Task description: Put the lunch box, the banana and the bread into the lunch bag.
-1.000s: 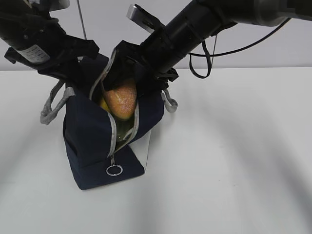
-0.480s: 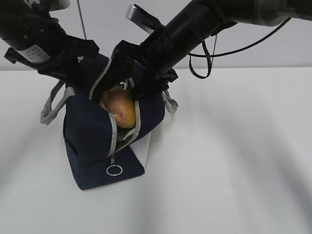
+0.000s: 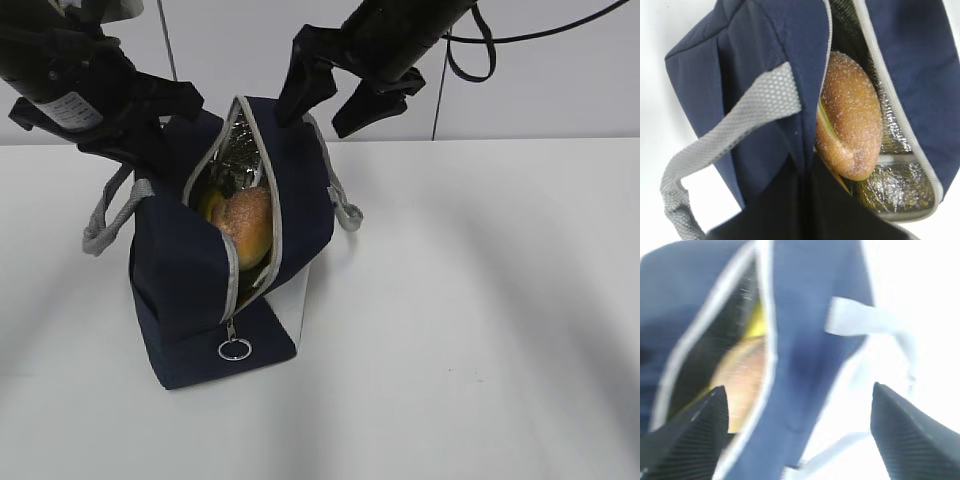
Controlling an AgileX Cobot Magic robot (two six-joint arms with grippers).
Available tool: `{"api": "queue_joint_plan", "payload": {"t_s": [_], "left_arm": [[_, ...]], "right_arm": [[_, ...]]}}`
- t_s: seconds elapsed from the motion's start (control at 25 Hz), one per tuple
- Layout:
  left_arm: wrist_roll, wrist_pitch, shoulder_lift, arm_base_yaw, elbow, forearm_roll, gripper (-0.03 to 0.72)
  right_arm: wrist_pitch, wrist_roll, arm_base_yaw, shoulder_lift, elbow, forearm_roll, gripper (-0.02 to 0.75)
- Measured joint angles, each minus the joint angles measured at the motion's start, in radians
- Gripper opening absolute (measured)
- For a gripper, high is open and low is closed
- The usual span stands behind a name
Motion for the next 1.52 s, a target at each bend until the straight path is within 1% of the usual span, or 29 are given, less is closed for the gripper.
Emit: {"api": "queue_joint_plan", "payload": {"t_s": [0.12, 0.24, 0.32, 0.52, 0.56, 0.64, 0.68, 0.8, 0.84, 0.88, 0.96, 1.04, 1.2, 1.36, 1.52], "left_arm": [[0.0, 0.0, 0.0, 0.0, 0.0, 0.0, -0.003], [0.0, 0.0, 0.0, 0.0, 0.0, 0.0, -0.003], [0.0, 0.0, 0.0, 0.0, 0.0, 0.0, -0.003], [0.0, 0.0, 0.0, 0.0, 0.0, -0.001, -0.003], [0.0, 0.0, 0.0, 0.0, 0.0, -0.001, -0.003], [0.0, 0.0, 0.0, 0.0, 0.0, -0.001, -0.003], [0.0, 0.0, 0.0, 0.0, 0.0, -0.001, -0.003], [0.0, -0.003, 0.0, 0.0, 0.0, -0.023, -0.003], [0.0, -0.004, 0.0, 0.0, 0.0, -0.034, -0.003], [0.0, -0.005, 0.0, 0.0, 0.0, -0.046, -0.003], [0.0, -0.008, 0.0, -0.006, 0.0, -0.06, -0.003], [0.0, -0.015, 0.0, -0.023, 0.0, -0.067, -0.003], [0.0, -0.049, 0.0, -0.075, 0.0, -0.071, -0.003], [0.001, -0.099, 0.0, -0.11, 0.0, -0.091, -0.003], [0.003, -0.159, 0.001, -0.118, 0.0, -0.135, -0.003]], "right_arm": [[0.006, 0.012, 0.0, 0.002, -0.002, -0.075, 0.644], [0.008, 0.015, 0.0, 0.028, -0.003, -0.086, 0.606], [0.008, 0.015, 0.0, 0.056, -0.003, -0.058, 0.583], [0.008, 0.017, 0.0, 0.113, -0.003, 0.037, 0.566], [0.008, 0.017, 0.0, 0.117, -0.003, 0.045, 0.547], [0.008, 0.017, 0.0, 0.12, -0.003, 0.052, 0.455], [0.008, 0.017, 0.0, 0.12, -0.003, 0.056, 0.387], [0.008, 0.01, 0.0, 0.12, -0.003, 0.085, 0.106], [0.008, 0.01, 0.0, 0.12, -0.003, 0.097, 0.049], [0.008, 0.01, 0.0, 0.12, -0.003, 0.105, 0.015], [0.008, 0.014, 0.0, 0.117, -0.003, 0.107, -0.005], [0.008, 0.041, 0.0, 0.101, -0.003, 0.092, -0.008], [0.026, 0.102, 0.004, 0.018, 0.001, -0.024, -0.012], [0.039, 0.165, 0.004, -0.088, 0.002, -0.154, -0.012], [0.042, 0.187, 0.0, -0.179, 0.048, -0.211, -0.013]]}}
